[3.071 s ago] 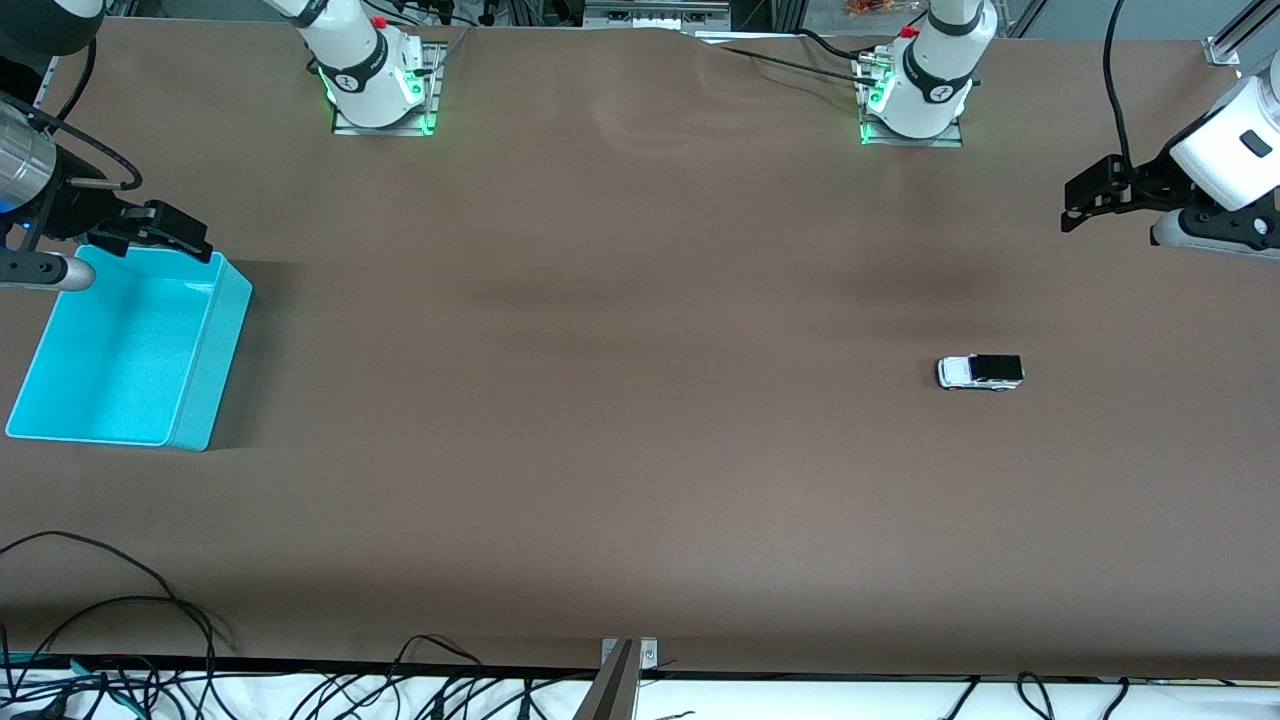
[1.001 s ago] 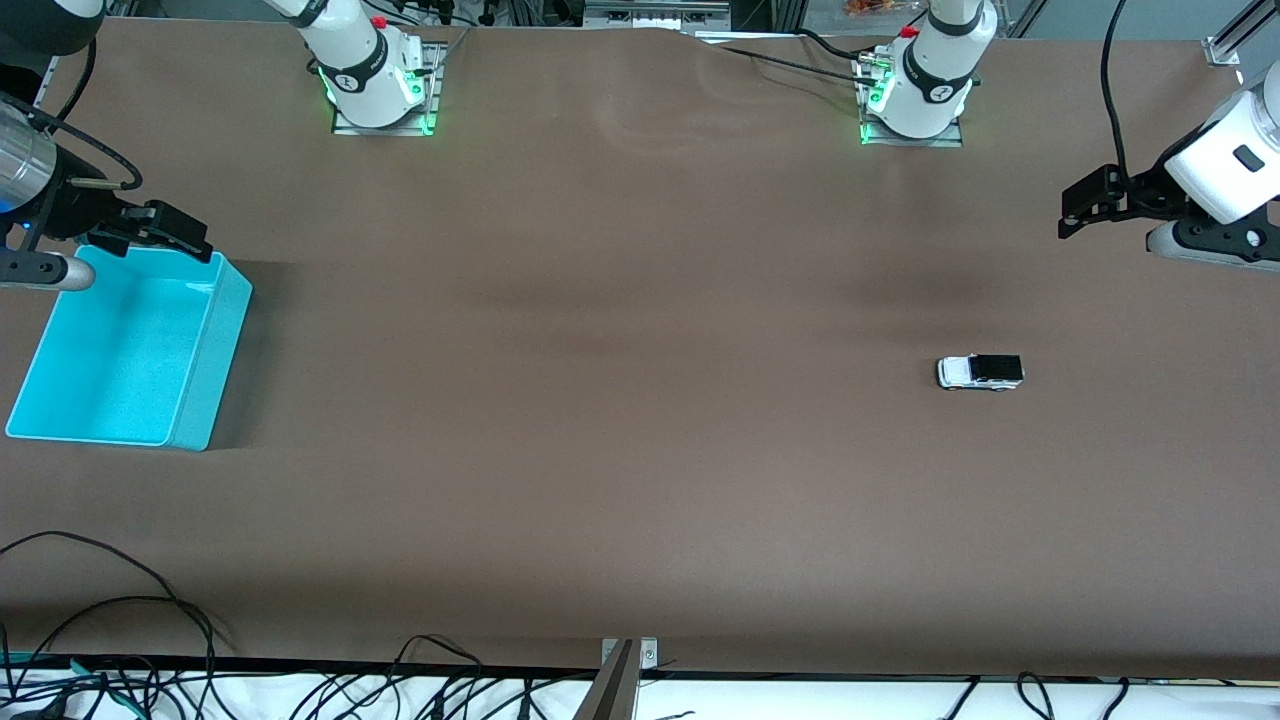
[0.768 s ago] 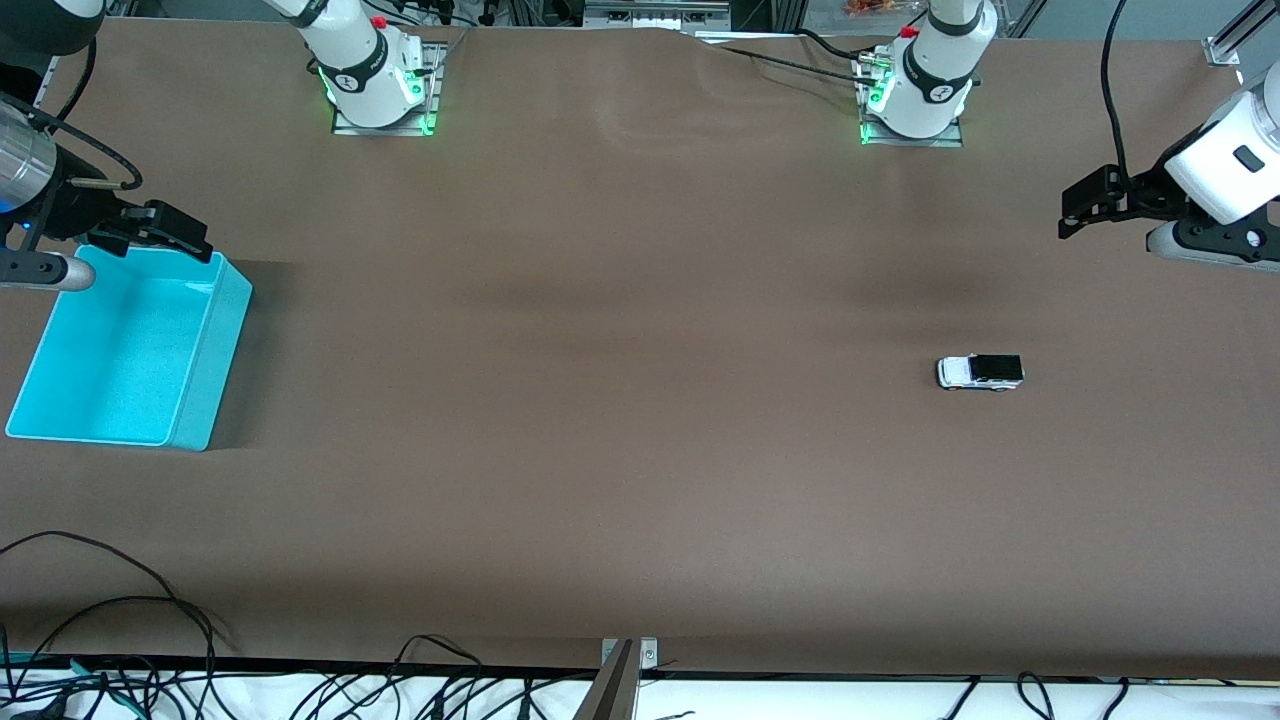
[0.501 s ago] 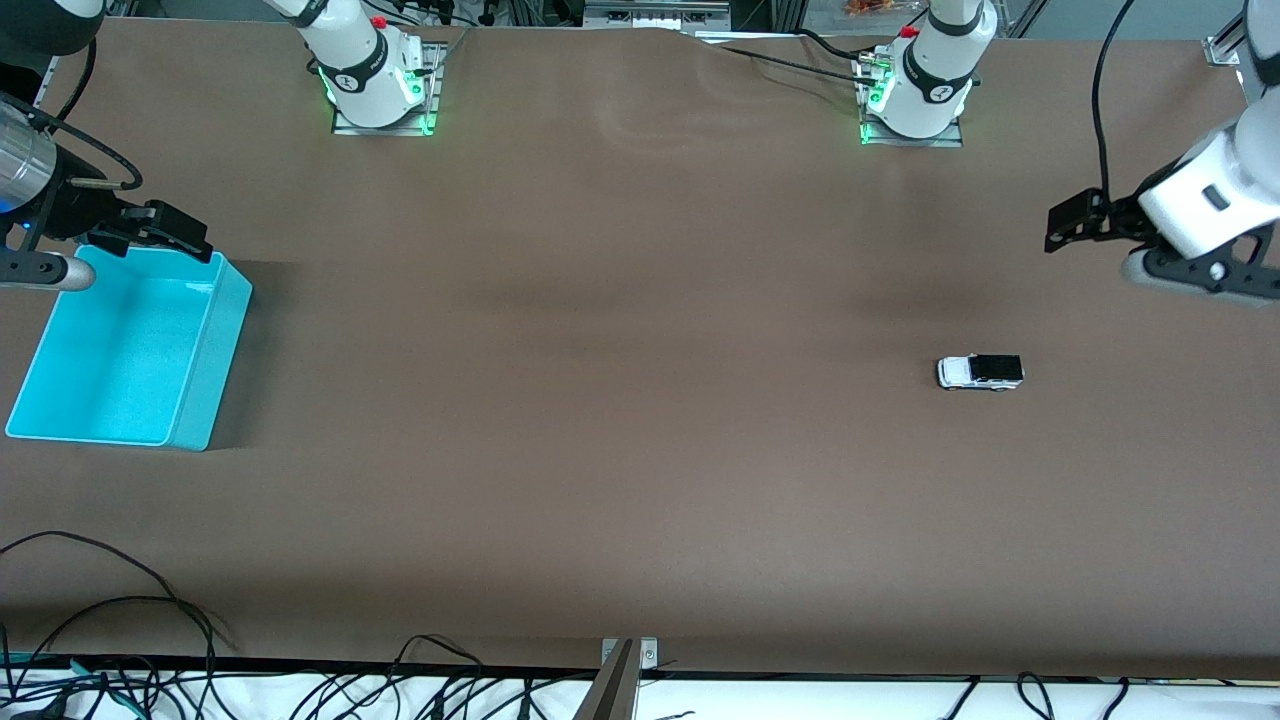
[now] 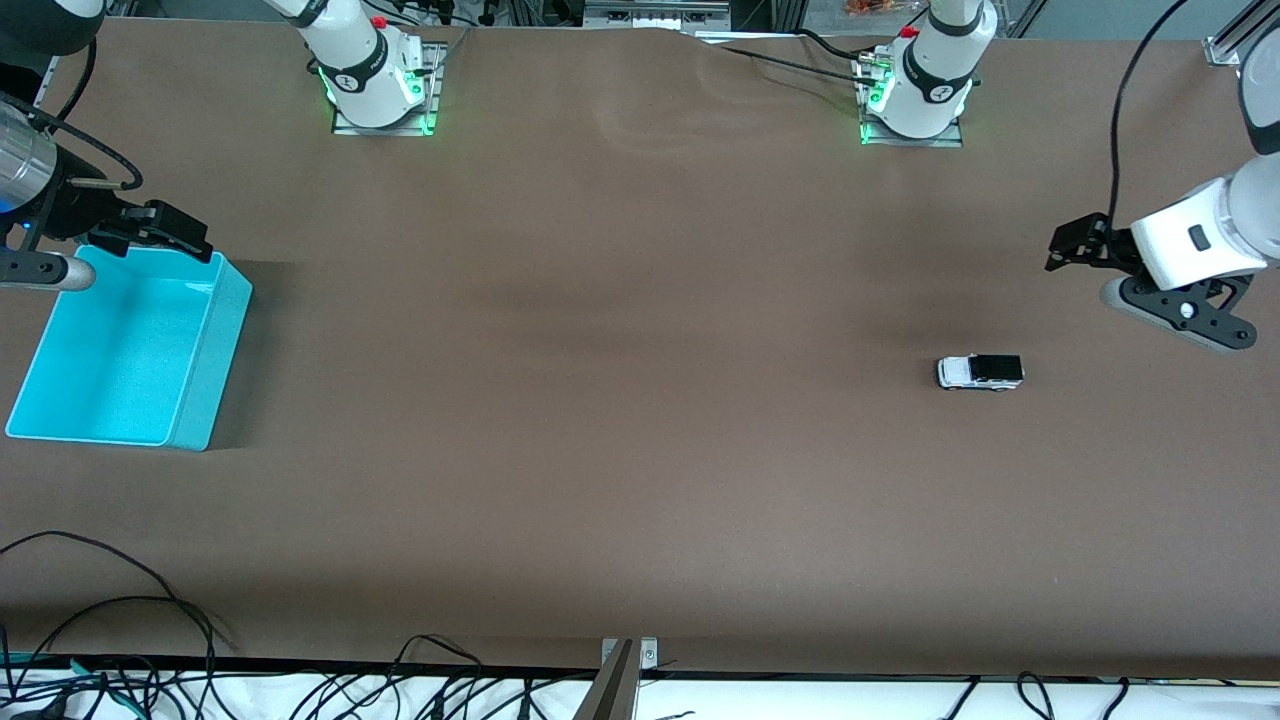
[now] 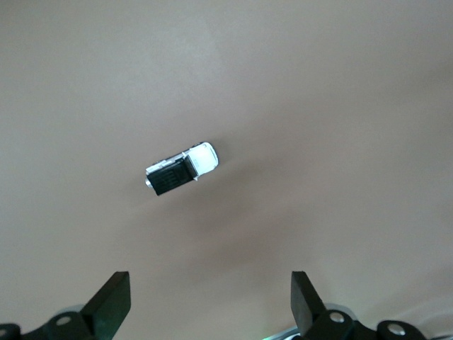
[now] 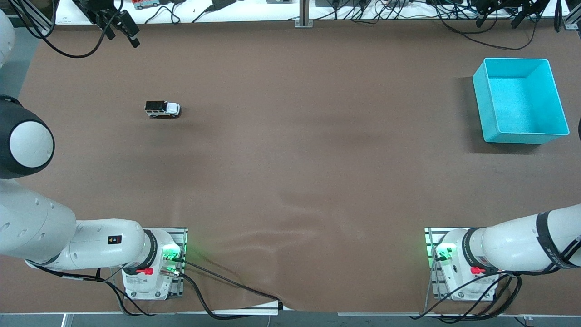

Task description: Wind and store white jeep toy

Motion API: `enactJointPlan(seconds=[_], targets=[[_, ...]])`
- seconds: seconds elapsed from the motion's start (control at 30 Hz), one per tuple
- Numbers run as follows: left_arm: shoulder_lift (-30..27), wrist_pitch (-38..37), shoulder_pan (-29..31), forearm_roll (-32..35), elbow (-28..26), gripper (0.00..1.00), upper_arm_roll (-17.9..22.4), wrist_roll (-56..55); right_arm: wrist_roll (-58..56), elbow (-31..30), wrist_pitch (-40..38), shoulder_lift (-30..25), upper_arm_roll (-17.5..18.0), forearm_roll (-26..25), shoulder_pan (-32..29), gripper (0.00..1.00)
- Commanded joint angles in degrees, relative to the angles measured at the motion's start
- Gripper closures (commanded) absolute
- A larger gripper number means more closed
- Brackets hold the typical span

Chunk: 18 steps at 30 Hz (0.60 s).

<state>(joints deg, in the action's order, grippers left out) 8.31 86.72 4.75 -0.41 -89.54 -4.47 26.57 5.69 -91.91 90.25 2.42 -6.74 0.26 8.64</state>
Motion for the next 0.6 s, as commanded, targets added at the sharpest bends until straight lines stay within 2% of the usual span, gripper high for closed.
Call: enactJointPlan(seconds=[0.0, 0.3, 0.57], targets=[[2.7, -0.5, 1.3, 1.1, 3.4, 0.00, -0.2, 11.0, -0.7, -0.1, -0.2, -0.6, 0.1, -0.8, 0.2, 0.00], [4.8, -0.5, 2.9, 1.4, 3.1, 0.00, -0.3, 23.9, -0.7, -0.1, -0.2, -0.6, 0.0, -0.8, 0.2, 0.00], [6.0, -0.4, 4.8, 1.3, 2.4, 0.00, -0.4, 28.0, -0.7, -0.1, -0.2, -0.6, 0.0, -0.7, 0.2, 0.00]])
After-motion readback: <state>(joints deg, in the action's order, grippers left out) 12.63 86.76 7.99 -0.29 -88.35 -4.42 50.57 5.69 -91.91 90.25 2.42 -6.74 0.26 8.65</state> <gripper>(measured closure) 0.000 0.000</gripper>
